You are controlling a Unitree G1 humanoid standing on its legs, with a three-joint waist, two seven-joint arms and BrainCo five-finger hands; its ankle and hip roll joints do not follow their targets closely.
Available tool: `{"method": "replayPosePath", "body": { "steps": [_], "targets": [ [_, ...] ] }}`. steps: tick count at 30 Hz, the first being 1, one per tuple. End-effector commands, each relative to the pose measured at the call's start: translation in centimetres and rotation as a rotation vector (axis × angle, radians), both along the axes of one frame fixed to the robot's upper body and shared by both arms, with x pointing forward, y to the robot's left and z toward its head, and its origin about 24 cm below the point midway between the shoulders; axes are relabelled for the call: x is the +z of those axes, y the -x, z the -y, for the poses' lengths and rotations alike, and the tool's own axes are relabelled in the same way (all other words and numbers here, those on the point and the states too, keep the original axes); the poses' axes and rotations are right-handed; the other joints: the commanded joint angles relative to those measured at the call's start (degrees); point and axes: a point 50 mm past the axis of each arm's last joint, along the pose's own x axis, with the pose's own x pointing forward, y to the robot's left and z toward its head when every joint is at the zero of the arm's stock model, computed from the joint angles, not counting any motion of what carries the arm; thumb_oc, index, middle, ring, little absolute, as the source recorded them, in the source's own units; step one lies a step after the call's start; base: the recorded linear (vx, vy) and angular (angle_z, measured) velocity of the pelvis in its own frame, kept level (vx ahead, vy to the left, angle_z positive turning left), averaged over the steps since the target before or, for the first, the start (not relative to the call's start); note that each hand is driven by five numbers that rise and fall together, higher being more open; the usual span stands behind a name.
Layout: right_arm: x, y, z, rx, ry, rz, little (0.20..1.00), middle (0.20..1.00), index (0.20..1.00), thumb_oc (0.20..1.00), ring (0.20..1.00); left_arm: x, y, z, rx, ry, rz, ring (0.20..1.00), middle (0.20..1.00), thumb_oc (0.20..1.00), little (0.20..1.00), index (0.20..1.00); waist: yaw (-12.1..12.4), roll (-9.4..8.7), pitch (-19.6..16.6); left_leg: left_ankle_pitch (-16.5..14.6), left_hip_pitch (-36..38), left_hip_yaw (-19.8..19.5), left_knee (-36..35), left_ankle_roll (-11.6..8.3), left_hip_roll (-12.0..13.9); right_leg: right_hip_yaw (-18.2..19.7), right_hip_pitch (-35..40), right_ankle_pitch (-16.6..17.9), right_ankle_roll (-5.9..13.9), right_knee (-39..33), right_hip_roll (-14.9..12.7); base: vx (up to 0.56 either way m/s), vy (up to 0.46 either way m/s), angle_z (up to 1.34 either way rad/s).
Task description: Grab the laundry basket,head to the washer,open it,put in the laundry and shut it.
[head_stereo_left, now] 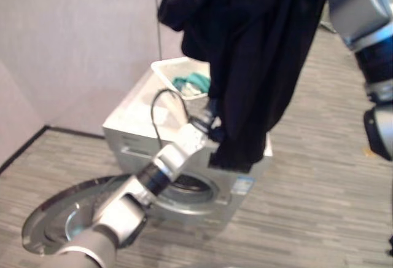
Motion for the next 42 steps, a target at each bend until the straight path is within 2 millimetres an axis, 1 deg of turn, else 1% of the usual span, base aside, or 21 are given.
{"method": "replayPosePath", "body": {
  "steps": [1,4,9,15,18,20,25,28,31,34,36,41,42],
  "targets": [
    [2.6,1.2,1.9,-0.027,-0.111,0.063,0.2,0.2,0.2,0.2,0.2,5.5,0.2,2.6,-0.099,0.129,0.139,1.0,1.0,1.0,1.0,1.0,0.8,-0.4,-0.2,0.1,-3.2,0.5,-1.3,1.5,0.0,-0.8,4.2,-8.5,2.91,5.0,-1.7,0.0,-0.002,-0.04],
    [2.4,1.1,1.9,-0.027,-0.114,0.059,0.2,0.2,0.2,0.2,0.2,6.8,0.4,2.8,-0.107,0.207,0.144,1.0,1.0,1.0,1.0,1.0,0.5,-0.33,-0.3,0.2,-3.1,0.7,-1.5,1.48,0.0,-0.6,4.1,-8.2,2.92,4.9,-1.7,0.0,0.0,-0.01],
    [2.1,0.9,2.2,-0.046,-0.11,0.05,0.2,0.2,0.2,0.2,0.2,8.5,0.5,1.8,-0.096,0.286,0.179,1.0,1.0,1.0,1.0,1.0,0.4,-0.04,-0.3,0.2,-2.9,1.3,-1.5,1.5,0.1,-0.3,4.1,-7.9,3.03,4.5,-1.9,0.0,0.001,-0.03],
    [1.9,0.6,2.9,-0.065,-0.123,0.03,0.2,0.2,0.2,0.2,0.2,9.3,0.5,1.2,-0.092,0.331,0.189,1.0,1.0,1.0,1.0,1.0,0.3,0.06,-0.6,0.0,-2.5,1.8,-1.6,1.49,0.1,0.0,4.3,-7.6,3.12,4.1,-1.9,0.0,0.002,-0.06],
    [1.7,0.3,3.1,-0.081,-0.125,0.013,0.2,0.2,0.2,0.2,0.2,10.1,0.6,0.6,-0.09,0.369,0.211,1.0,1.0,1.0,1.0,1.0,0.4,-0.01,-0.6,0.0,-2.3,2.1,-1.6,1.5,0.2,0.1,4.3,-7.5,3.15,3.9,-1.9,0.0,0.0,0.0],
    [1.7,0.1,3.2,-0.094,-0.124,0.005,0.2,0.2,0.2,0.2,0.2,10.4,0.6,0.2,-0.083,0.376,0.221,1.0,1.0,1.0,1.0,1.0,0.5,0.03,-0.6,0.0,-2.3,2.2,-1.6,1.51,0.2,0.2,4.3,-7.5,3.18,3.8,-1.9,0.0,0.0,0.0],
    [1.6,-0.2,4.0,-0.114,-0.146,-0.015,0.2,0.2,0.2,0.2,0.2,10.1,0.6,-0.5,-0.08,0.368,0.223,1.0,1.0,1.0,1.0,1.0,0.7,-0.02,-0.6,-0.1,-2.2,2.2,-1.6,1.52,0.2,0.2,4.5,-7.4,3.25,3.6,-1.9,0.0,0.0,0.0],
    [1.5,-0.5,4.2,-0.116,-0.156,-0.027,0.2,0.2,0.2,0.2,0.2,10.0,0.5,-0.5,-0.084,0.371,0.211,1.0,1.0,1.0,1.0,1.0,0.7,-0.06,-0.7,-0.1,-2.1,2.2,-1.6,1.51,0.2,0.1,4.6,-7.3,3.26,3.5,-1.9,0.0,0.0,0.0],
    [1.3,-0.7,4.1,-0.107,-0.169,-0.041,0.2,0.2,0.2,0.2,0.2,10.5,0.6,-0.5,-0.085,0.391,0.222,1.0,1.0,1.0,1.0,1.0,0.6,-0.05,-0.6,-0.1,-2.1,2.2,-1.6,1.46,0.2,0.1,4.7,-7.3,3.25,3.6,-1.9,0.0,0.0,0.0],
    [0.9,-0.9,3.7,-0.095,-0.158,-0.053,0.2,0.2,0.2,0.2,0.2,11.8,0.9,-0.4,-0.088,0.413,0.266,1.0,1.0,1.0,1.0,1.0,0.5,0.02,-0.6,-0.1,-2.1,2.2,-1.7,1.51,0.1,0.1,4.5,-7.3,3.32,3.7,-1.9,0.0,0.0,0.0],
    [0.8,-0.9,3.7,-0.094,-0.153,-0.055,0.2,0.2,0.2,0.2,0.2,12.2,1.1,-0.3,-0.089,0.418,0.281,1.0,1.0,1.0,1.0,1.0,0.5,0.09,-0.6,-0.2,-2.1,2.3,-1.7,1.56,0.1,0.2,4.5,-7.3,3.32,3.8,-2.0,0.0,0.0,0.0],
    [0.5,-0.8,3.9,-0.085,-0.158,-0.056,0.2,0.2,0.2,0.2,0.2,11.9,0.8,-0.6,-0.076,0.412,0.271,1.0,1.0,1.0,1.0,1.0,0.4,0.15,-0.5,-0.3,-2.0,2.4,-1.6,1.62,0.0,0.2,4.6,-7.2,3.34,3.7,-2.1,0.0,0.0,0.0],
    [0.5,-0.8,3.9,-0.086,-0.159,-0.056,0.2,0.2,0.2,0.2,0.2,11.9,0.8,-0.5,-0.076,0.411,0.271,0.492,0.492,0.492,0.492,0.492,0.4,0.11,-0.5,-0.3,-2.0,2.4,-1.7,1.62,0.0,0.2,4.6,-7.2,3.34,3.7,-2.1,0.0,0.0,0.0]
  ]
}}
